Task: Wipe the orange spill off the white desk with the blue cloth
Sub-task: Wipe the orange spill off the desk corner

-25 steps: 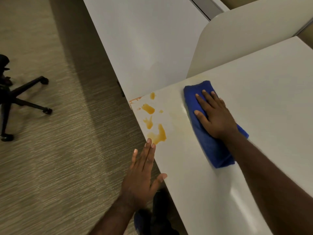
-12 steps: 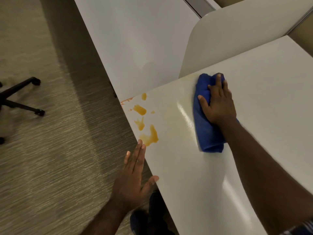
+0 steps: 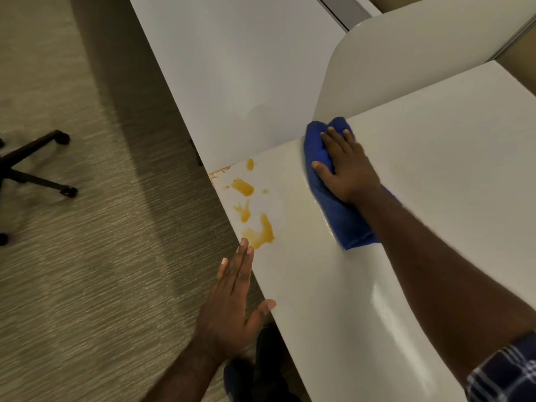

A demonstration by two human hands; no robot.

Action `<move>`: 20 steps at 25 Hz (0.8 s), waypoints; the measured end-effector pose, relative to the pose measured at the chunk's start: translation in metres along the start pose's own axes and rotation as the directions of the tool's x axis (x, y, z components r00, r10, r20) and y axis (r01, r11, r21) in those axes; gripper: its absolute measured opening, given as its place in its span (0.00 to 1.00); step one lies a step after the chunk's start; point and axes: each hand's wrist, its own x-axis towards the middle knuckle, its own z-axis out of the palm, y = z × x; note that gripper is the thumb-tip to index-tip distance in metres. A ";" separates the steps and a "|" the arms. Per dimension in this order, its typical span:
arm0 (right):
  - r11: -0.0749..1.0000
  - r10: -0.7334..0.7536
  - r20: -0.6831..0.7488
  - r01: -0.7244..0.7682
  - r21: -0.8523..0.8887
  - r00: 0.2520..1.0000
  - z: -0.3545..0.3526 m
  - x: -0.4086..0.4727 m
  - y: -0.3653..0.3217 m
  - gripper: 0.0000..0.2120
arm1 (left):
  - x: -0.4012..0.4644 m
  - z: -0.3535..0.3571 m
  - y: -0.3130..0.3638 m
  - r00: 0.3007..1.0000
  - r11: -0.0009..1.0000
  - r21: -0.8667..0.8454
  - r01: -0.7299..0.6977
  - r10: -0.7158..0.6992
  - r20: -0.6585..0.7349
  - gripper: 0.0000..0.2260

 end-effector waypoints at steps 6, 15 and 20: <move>0.978 -0.207 0.104 0.209 -0.008 0.973 0.021 -0.028 -0.071 0.32 | -0.002 -0.003 0.002 1.000 1.000 -0.004 0.007 -0.007 -0.008 0.38; 0.983 -0.184 0.104 0.186 -0.008 0.977 0.014 -0.082 -0.040 0.32 | -0.003 -0.003 0.003 1.000 1.000 0.020 0.019 -0.019 0.003 0.38; 0.992 -0.123 0.124 0.125 -0.003 0.985 0.022 -0.058 -0.080 0.32 | -0.006 0.001 0.003 0.999 0.999 -0.010 0.035 -0.035 0.021 0.37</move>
